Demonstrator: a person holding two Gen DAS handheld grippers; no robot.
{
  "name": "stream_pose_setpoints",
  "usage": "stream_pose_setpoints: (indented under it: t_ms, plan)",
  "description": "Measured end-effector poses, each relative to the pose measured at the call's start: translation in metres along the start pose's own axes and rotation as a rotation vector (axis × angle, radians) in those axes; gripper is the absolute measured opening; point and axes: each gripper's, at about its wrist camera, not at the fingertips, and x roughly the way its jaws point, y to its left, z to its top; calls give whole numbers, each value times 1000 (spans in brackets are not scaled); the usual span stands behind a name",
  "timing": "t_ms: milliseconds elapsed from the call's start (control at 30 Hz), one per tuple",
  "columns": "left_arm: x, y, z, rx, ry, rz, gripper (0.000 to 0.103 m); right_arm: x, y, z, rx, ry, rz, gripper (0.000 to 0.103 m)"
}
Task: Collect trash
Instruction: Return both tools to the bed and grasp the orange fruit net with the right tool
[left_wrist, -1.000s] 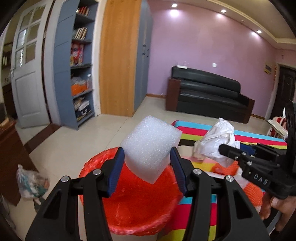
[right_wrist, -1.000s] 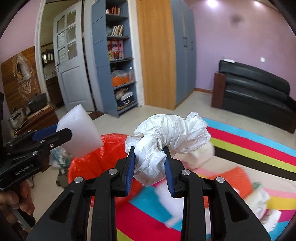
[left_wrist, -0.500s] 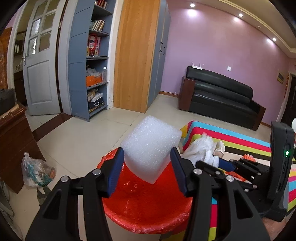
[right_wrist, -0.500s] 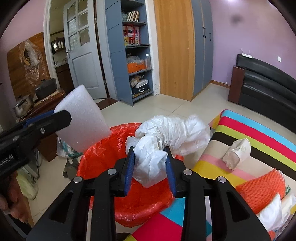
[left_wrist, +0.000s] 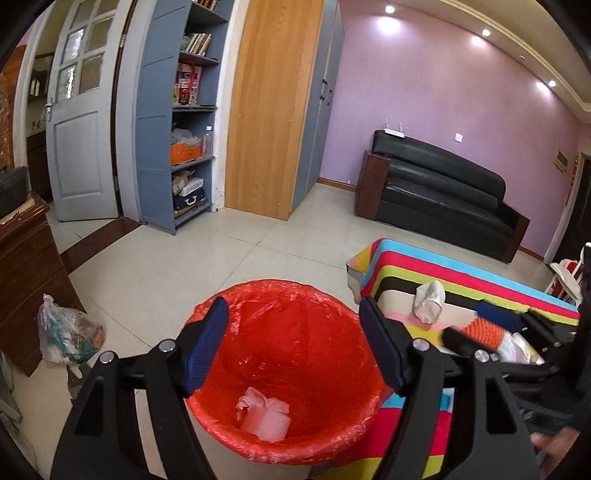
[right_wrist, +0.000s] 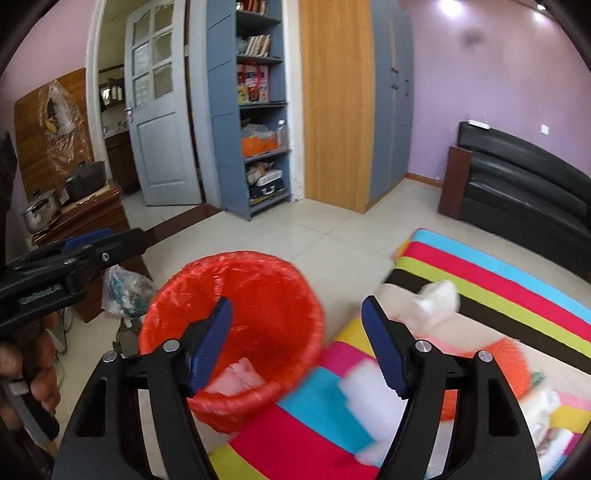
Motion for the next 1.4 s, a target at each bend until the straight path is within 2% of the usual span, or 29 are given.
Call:
stream_pose_setpoints:
  t_ms: [367,600,833,1133,1333,1400]
  plan:
    - [-2,-49,-13,93,-45,-92,71,-65,-82,-39,112,-16,-143,72]
    - [3,-92,-30,164,-46,-154,71,-90,-112,-80,169,3,-228,77]
    - [18,-126,-57,227,-5,-199,71,-89,-128,-111,214,64,-273,78]
    - [53,-169,-97,297,90,-264,71,-73,-134,-136,259,137,-268,78]
    - [75,-175,-109,298,140,-290,71,-63,-132,-145,259,169,-270,78]
    - [80,-174,-109,288,153,-295,77,-59,-133,-150,265,187,-263,78]
